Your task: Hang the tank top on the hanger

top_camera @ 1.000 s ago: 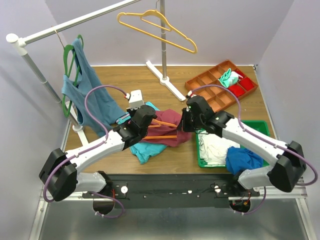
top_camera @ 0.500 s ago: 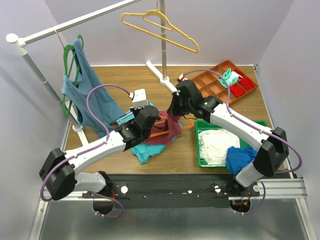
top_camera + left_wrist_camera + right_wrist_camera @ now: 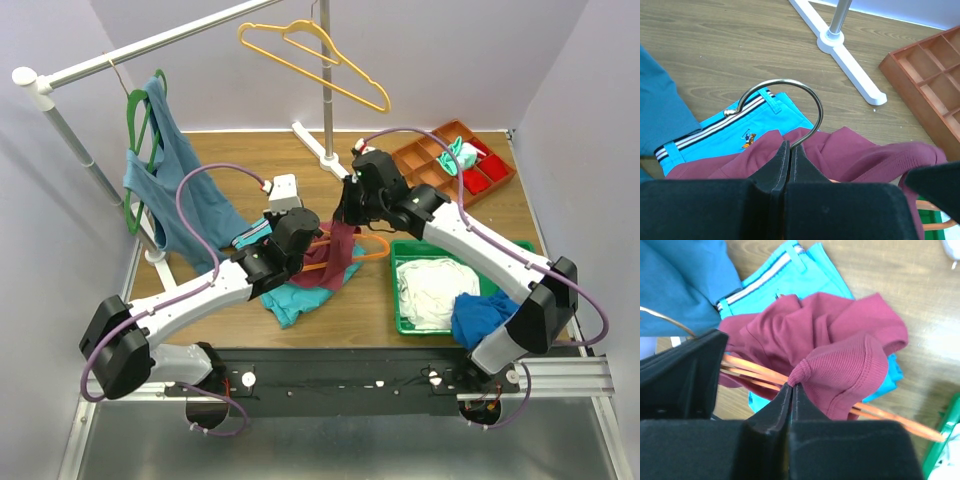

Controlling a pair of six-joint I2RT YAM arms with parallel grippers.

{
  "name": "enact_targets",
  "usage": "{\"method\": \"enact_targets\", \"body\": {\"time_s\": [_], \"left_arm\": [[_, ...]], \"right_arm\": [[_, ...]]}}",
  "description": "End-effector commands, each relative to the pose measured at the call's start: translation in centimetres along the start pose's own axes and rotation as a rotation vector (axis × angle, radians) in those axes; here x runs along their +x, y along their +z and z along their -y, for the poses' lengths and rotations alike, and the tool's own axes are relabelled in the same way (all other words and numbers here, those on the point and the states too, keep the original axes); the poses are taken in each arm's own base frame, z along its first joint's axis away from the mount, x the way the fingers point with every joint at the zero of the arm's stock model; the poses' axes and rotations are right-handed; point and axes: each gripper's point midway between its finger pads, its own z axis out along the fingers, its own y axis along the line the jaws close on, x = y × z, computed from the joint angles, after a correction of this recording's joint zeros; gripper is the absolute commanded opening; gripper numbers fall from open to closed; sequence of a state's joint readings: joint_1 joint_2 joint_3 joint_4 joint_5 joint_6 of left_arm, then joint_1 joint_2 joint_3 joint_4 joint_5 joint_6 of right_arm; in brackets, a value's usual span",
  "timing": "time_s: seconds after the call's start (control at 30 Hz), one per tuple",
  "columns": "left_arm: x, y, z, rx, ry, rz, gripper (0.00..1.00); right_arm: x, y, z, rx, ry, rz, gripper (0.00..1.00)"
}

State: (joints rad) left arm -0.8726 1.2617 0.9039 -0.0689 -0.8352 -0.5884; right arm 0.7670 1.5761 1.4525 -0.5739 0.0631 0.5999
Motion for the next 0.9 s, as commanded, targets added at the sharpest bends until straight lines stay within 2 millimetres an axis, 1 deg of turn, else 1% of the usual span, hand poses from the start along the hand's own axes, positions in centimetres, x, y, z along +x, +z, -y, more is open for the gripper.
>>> {"method": "enact_targets", "body": {"time_s": [0.0,0.03,0.07,0.1,0.13,0.17,0.2,0.27,0.3,0.37,0.4,0.47,0.5,0.53,0.57,0.6,0.63,0.67,0.7,0.73,0.77,0.8,0.83,0.87], "left_arm": [[-4.3,-1.3,1.2,0.056,-0.066,0.077,0.00],[-4.6,-1.4,1.2,0.058,-0.066,0.081,0.00],[-5.0,-1.6,1.2,0.064,-0.070,0.086,0.00],[-5.5,-1.8,1.3,0.070,-0.072,0.093,0.00],[-5.7,-1.9,1.3,0.076,-0.070,0.095,0.00],[-6.1,-2.1,1.5,0.084,-0.072,0.098,0.00],[-6.7,-2.3,1.7,0.097,-0.067,0.097,0.00],[-7.7,-2.8,2.1,0.119,-0.069,0.104,0.00],[-8.6,-3.2,2.5,0.135,-0.068,0.107,0.00],[-9.6,-3.7,2.5,0.147,-0.053,0.117,0.00],[-10.6,-4.0,2.8,0.157,-0.052,0.125,0.00],[-11.5,-4.4,3.3,0.185,-0.012,0.126,0.00],[-13.1,-5.0,3.7,0.200,-0.012,0.139,0.00],[-13.7,-5.3,4.2,0.226,0.001,0.138,0.00],[-14.3,-5.5,4.5,0.236,0.030,0.140,0.00],[-16.2,-6.2,4.9,0.253,0.029,0.156,0.00],[-17.1,-6.5,5.2,0.262,0.038,0.161,0.00],[-17.6,-6.5,5.9,0.279,0.055,0.154,0.00],[-20.0,-7.5,6.2,0.298,0.072,0.178,0.00],[-21.0,-7.9,6.5,0.311,0.078,0.189,0.00],[-21.4,-7.9,7.1,0.322,0.099,0.188,0.00],[-23.8,-8.9,7.3,0.345,0.099,0.227,0.00],[-24.4,-9.2,7.5,0.358,0.120,0.230,0.00],[-24.6,-9.2,8.1,0.372,0.138,0.228,0.00]], "right_arm": [[-1.4,-1.7,-0.4,0.006,-0.067,0.024,0.21],[-0.9,-1.8,-0.3,0.000,-0.072,0.011,0.27],[-1.1,-2.8,-0.7,-0.028,-0.091,0.029,0.36],[-1.5,-3.3,-1.3,-0.063,-0.101,0.051,0.52],[-1.5,-3.9,-1.8,-0.097,-0.113,0.057,0.57],[-2.1,-5.1,-2.0,-0.116,-0.132,0.088,0.61],[-2.6,-5.8,-2.1,-0.126,-0.147,0.111,0.67],[-3.3,-6.9,-2.4,-0.147,-0.196,0.147,0.70],[-4.0,-8.3,-2.8,-0.171,-0.209,0.188,0.70],[-4.8,-9.7,-3.1,-0.194,-0.247,0.237,0.69],[-5.5,-11.0,-3.4,-0.217,-0.259,0.288,0.69],[-5.8,-12.4,-4.2,-0.274,-0.304,0.326,0.68],[-6.2,-13.0,-4.5,-0.294,-0.316,0.361,0.68],[-6.7,-14.3,-4.8,-0.313,-0.323,0.396,0.68],[-7.2,-14.9,-5.0,-0.321,-0.339,0.419,0.68],[-7.6,-15.6,-5.4,-0.335,-0.349,0.442,0.68],[-8.2,-16.7,-6.1,-0.368,-0.361,0.464,0.68],[-8.6,-17.4,-6.6,-0.385,-0.379,0.480,0.68],[-8.9,-18.1,-7.0,-0.401,-0.392,0.493,0.67],[-9.9,-19.7,-7.9,-0.434,-0.405,0.525,0.67],[-10.3,-20.2,-8.1,-0.436,-0.426,0.541,0.67],[-10.6,-20.6,-8.2,-0.438,-0.434,0.548,0.67],[-11.2,-21.4,-8.5,-0.436,-0.442,0.570,0.67],[-12.1,-22.7,-8.8,-0.442,-0.449,0.604,0.66]]}}
